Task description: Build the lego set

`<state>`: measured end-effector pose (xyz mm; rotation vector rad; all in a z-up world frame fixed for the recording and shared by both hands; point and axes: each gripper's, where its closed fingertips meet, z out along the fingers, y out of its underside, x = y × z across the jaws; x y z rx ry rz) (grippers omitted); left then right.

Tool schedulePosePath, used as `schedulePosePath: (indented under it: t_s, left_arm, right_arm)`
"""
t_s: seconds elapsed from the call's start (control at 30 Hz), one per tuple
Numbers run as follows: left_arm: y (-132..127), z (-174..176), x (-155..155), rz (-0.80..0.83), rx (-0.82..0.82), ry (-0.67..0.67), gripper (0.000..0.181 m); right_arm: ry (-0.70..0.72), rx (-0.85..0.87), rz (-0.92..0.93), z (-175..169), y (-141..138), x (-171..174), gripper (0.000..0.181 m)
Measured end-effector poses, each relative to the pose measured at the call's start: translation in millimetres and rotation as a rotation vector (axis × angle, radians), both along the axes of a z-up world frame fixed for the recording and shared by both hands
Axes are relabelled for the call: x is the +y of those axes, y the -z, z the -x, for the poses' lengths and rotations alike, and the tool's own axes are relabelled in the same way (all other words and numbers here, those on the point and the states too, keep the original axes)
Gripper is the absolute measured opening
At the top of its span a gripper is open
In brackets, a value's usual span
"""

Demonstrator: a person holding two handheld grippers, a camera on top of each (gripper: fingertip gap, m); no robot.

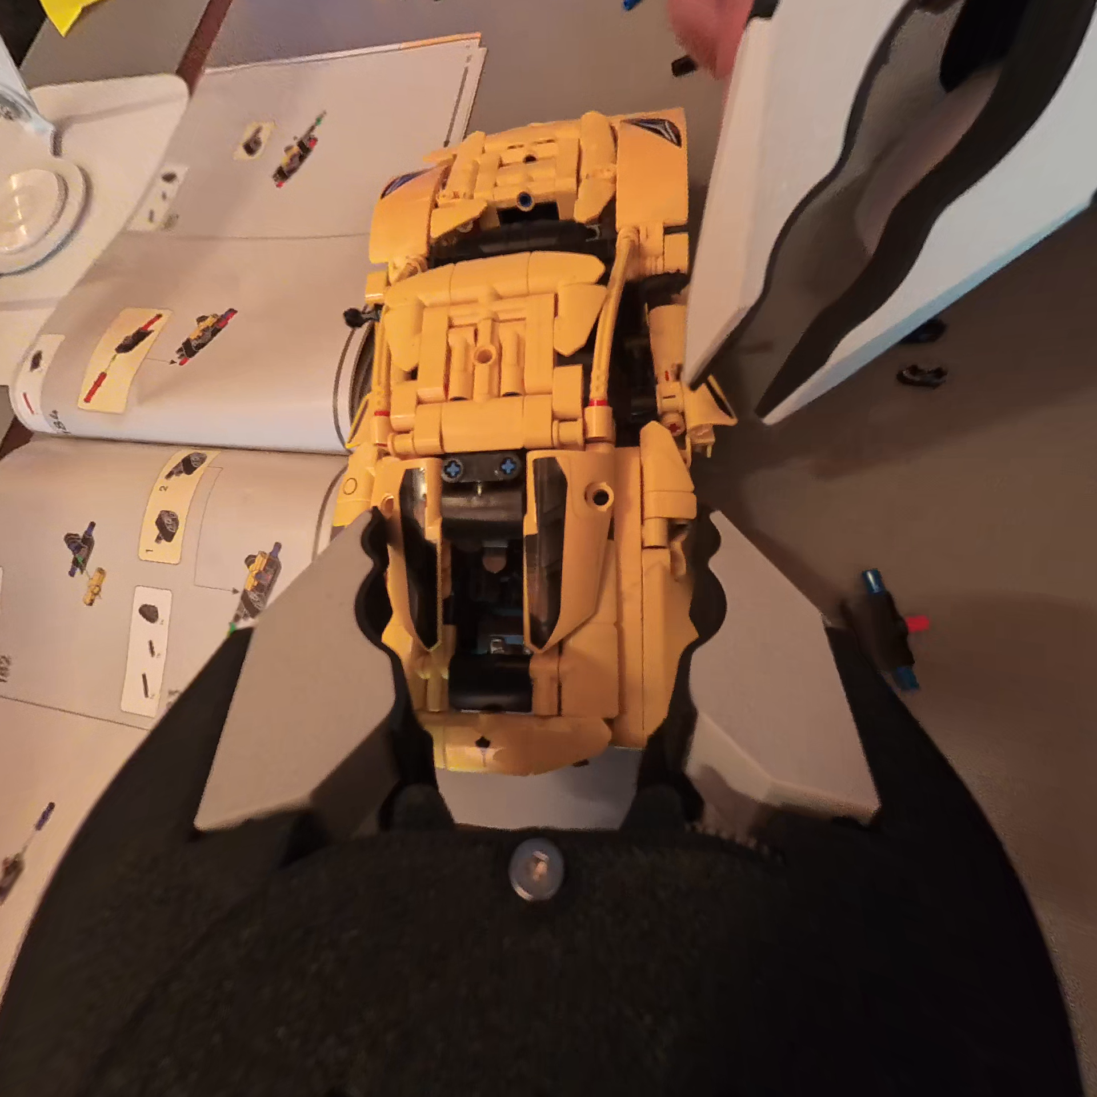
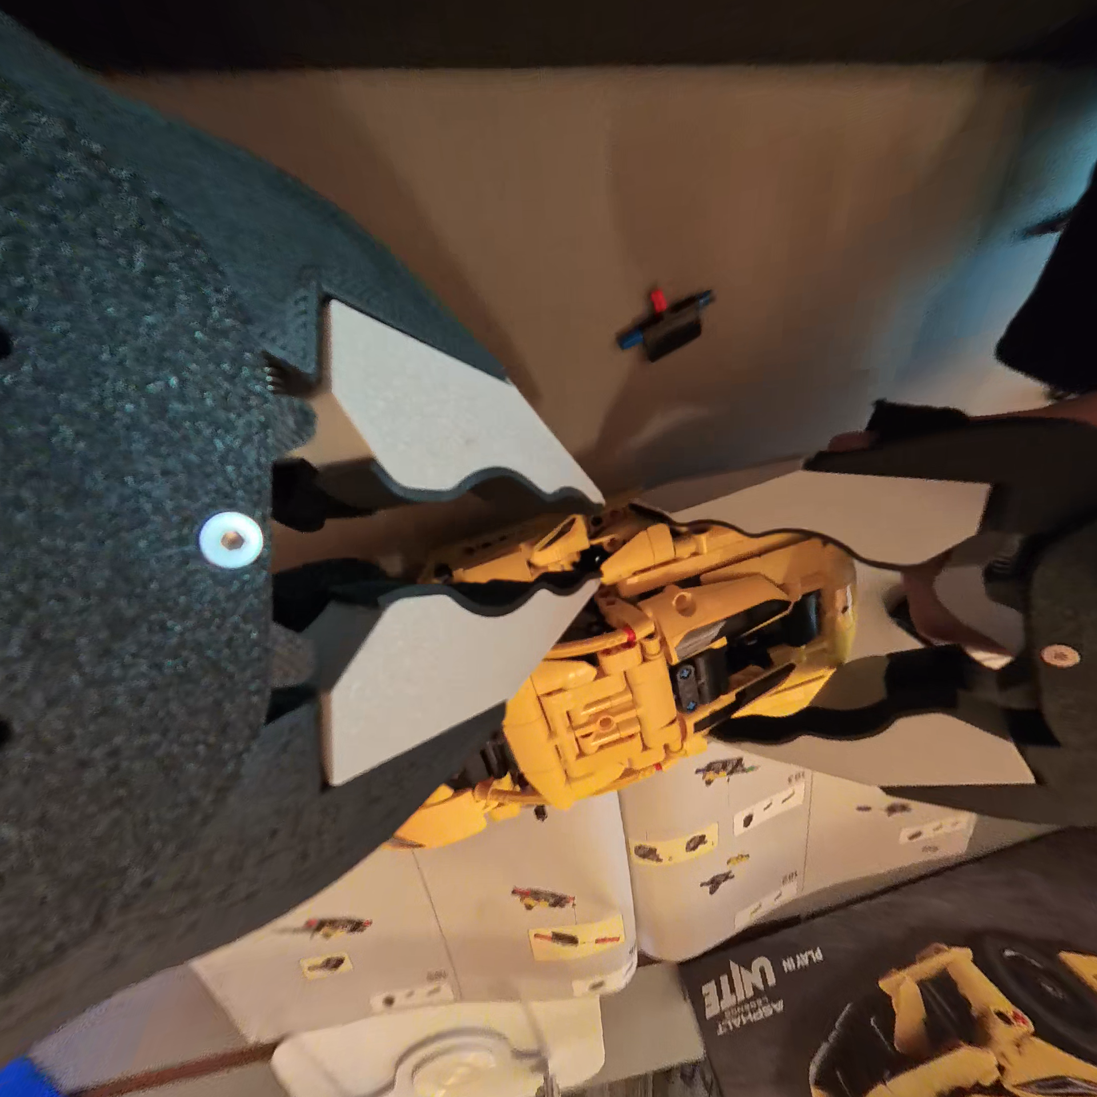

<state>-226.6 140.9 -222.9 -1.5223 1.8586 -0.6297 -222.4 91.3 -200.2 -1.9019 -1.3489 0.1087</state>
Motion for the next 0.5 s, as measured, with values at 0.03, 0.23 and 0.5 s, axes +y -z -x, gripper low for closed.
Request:
schedulePosePath:
  t_s: [0.03,0.23,0.5]
  left_arm:
    - [1,0,0,-0.018,-0.002,0.011,0.104]
    - [5,1,0,-0.084,-0.010,0.030,0.106]
    - [7,1,2,-0.135,-0.007,0.025,0.106]
  right_arm:
    - [-0.001,0.020,0.025,2,2,0,0.017]
    - [0.005,-0.010,0.149,10,28,6,0.015]
    - [0.040,0.144,0.402,12,24,5,0.003]
